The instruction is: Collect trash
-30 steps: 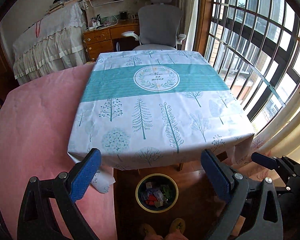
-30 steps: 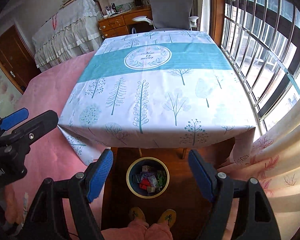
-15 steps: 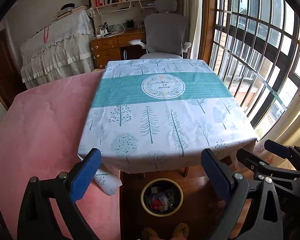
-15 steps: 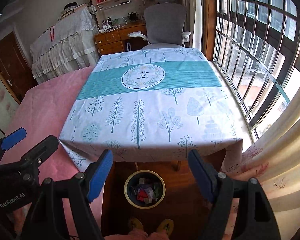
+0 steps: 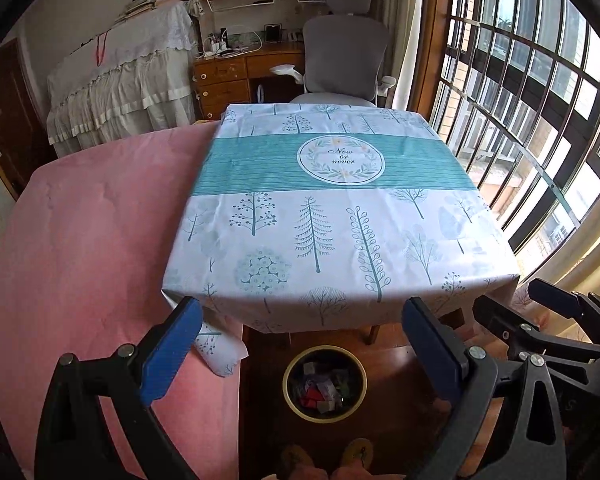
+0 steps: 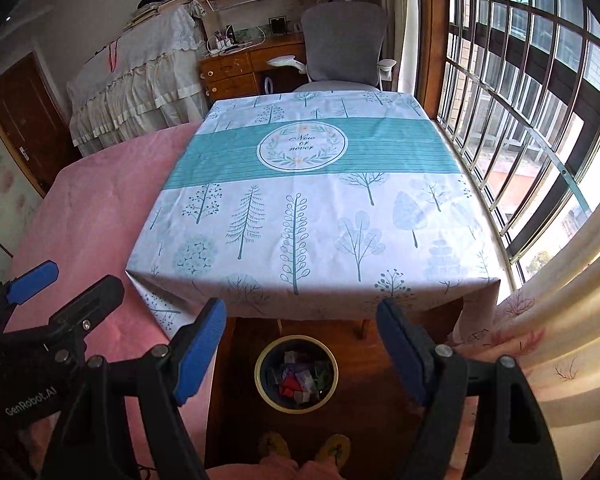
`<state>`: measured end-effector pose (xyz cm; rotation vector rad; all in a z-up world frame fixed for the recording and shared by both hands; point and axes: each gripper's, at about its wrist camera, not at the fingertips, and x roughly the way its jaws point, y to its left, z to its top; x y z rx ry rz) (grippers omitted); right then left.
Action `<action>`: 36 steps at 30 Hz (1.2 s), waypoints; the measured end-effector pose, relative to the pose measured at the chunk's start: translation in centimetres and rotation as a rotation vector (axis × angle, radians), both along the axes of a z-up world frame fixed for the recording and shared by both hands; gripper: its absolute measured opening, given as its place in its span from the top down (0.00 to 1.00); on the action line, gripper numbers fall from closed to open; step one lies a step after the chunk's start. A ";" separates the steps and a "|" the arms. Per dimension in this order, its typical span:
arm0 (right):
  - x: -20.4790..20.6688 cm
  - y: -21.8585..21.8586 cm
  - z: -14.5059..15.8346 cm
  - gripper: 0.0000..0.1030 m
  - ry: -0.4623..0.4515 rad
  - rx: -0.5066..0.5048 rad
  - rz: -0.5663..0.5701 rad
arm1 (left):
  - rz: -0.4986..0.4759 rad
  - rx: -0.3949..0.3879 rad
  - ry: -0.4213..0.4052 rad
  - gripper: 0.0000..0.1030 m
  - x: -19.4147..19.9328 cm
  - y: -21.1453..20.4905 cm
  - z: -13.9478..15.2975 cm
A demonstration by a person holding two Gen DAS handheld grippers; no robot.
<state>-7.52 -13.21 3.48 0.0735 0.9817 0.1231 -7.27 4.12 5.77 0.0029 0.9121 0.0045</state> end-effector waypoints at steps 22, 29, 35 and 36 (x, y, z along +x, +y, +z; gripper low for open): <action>0.8 -0.4 -0.7 0.24 0.039 0.007 -0.011 | -0.014 -0.018 0.044 0.04 1.6 -0.1 -1.0; 1.5 -0.3 -1.4 0.24 0.050 0.007 0.002 | -0.005 -0.029 0.064 0.04 1.8 0.0 -1.4; 1.5 -0.5 -1.5 0.24 0.054 0.007 0.007 | -0.004 -0.030 0.071 0.04 1.8 -0.2 -1.6; 1.5 -0.5 -1.5 0.24 0.055 0.008 0.007 | -0.003 -0.030 0.072 0.04 1.8 -0.2 -1.6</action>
